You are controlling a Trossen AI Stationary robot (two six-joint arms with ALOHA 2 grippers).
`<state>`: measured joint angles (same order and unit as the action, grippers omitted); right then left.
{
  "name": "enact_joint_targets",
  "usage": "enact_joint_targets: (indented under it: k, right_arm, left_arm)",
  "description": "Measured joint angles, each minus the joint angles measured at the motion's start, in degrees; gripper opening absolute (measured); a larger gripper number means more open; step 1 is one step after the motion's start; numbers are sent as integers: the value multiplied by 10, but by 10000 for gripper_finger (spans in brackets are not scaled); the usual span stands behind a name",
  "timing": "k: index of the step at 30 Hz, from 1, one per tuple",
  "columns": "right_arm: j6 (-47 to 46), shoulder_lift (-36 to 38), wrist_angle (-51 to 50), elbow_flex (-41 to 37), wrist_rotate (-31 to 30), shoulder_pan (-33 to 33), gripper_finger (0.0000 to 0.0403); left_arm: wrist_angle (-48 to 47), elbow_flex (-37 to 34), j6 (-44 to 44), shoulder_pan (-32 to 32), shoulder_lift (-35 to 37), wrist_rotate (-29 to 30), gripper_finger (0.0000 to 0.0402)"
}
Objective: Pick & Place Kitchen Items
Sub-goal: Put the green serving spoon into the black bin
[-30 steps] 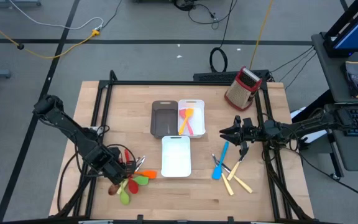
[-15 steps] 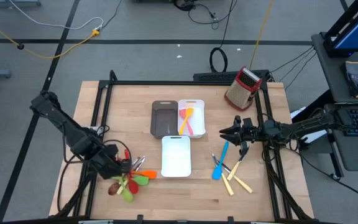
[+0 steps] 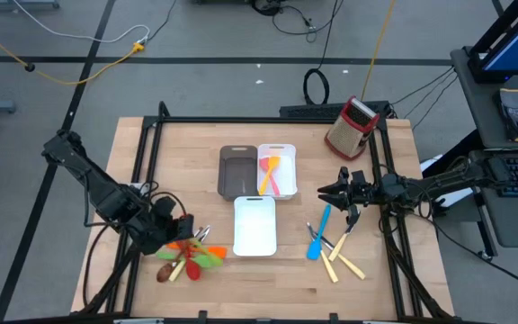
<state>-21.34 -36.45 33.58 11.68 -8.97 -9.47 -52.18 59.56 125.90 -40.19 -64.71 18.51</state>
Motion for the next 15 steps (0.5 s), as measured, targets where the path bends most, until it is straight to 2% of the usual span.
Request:
enact_joint_targets:
  k: [15]
  right_arm:
    - [0,0,0,0,0,0,93]
  left_arm:
    - [-7,0,-60,11,17,292,90]
